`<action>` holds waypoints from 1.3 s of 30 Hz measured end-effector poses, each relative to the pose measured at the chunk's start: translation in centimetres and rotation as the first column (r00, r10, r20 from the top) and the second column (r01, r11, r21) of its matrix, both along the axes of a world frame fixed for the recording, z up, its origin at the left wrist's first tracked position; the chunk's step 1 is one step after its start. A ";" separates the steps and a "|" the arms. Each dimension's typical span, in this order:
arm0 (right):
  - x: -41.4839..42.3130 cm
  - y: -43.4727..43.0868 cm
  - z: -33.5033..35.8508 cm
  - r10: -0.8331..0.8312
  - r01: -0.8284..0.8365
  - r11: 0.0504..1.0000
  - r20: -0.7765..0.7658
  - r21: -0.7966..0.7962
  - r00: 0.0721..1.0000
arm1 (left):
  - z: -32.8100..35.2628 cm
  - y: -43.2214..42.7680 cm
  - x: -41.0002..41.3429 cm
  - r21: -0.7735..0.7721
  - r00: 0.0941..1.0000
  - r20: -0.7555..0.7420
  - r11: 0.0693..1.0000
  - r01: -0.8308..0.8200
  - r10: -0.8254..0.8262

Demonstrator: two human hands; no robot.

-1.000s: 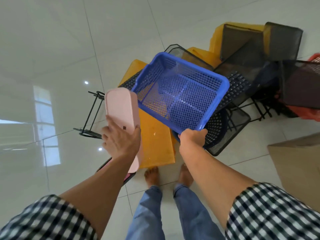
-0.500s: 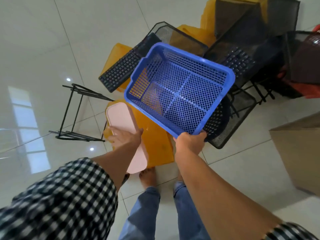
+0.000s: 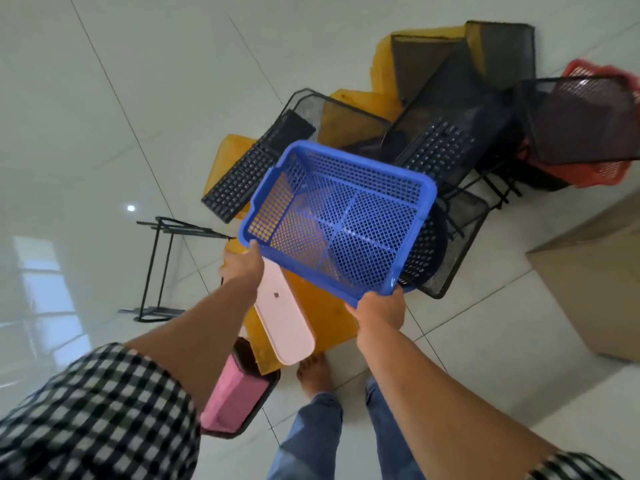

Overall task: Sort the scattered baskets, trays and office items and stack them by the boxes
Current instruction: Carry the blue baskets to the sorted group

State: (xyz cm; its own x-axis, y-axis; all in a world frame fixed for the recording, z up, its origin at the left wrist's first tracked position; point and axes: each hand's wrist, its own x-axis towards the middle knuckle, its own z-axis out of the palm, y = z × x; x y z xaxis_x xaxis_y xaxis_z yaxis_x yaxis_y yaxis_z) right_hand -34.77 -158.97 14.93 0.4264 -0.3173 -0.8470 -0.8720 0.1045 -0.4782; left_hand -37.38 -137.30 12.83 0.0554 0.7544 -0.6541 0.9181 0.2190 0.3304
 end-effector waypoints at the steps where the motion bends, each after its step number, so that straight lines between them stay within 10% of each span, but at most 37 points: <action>1: 0.1 -0.1 1.2 -0.087 0.087 0.995 -0.019 0.044 0.996 | 1.6 1.1 0.6 0.004 0.998 0.065 1.000 -0.009 0.009; 23: -2.0 -3.0 19.2 0.136 -0.120 0.989 0.222 -0.081 0.965 | 22.1 2.7 -8.4 -0.095 0.948 0.315 0.995 -0.023 0.052; 39: -3.6 -16.2 21.6 -0.471 0.459 0.881 0.124 0.116 0.873 | 22.3 -14.1 -2.0 -0.070 0.930 0.288 0.964 0.257 -0.228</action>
